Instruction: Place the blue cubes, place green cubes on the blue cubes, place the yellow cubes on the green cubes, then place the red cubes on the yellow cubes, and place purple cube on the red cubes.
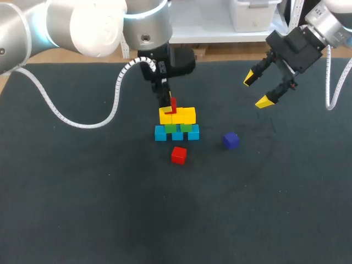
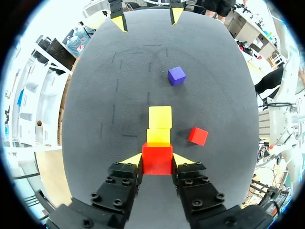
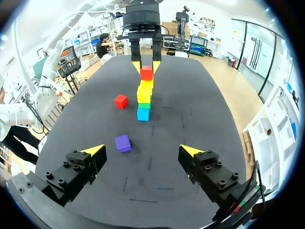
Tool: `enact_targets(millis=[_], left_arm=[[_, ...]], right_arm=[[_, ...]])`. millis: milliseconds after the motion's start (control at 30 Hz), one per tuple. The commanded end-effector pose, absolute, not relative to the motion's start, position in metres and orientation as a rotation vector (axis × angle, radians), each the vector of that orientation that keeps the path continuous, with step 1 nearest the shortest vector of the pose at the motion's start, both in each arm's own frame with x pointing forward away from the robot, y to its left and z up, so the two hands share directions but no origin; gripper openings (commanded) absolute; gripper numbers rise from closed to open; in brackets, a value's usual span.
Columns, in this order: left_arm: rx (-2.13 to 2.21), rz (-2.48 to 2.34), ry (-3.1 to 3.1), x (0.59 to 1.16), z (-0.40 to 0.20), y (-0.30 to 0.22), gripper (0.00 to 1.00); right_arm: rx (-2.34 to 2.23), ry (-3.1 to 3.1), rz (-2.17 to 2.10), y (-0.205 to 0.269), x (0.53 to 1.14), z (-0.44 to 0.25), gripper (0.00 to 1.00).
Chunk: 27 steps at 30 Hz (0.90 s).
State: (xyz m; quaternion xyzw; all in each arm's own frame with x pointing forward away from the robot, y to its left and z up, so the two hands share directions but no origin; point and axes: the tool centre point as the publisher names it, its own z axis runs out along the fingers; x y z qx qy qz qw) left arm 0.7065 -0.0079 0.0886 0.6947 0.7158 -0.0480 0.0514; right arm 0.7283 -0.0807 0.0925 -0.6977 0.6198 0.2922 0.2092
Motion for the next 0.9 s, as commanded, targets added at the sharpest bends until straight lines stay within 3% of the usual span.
enact_targets(millis=[33,900], left_arm=[[2.126,-0.151,2.176,0.7098,0.089,-0.0091,0.18],[2.139,-0.159,2.17,0.7055,0.0857,-0.0084,0.21]], right_arm=[[-1.941,1.721,0.815,-0.081,0.7288,0.0922,1.0],[-1.941,1.721,0.815,-0.081,0.7288,0.0922,1.0]])
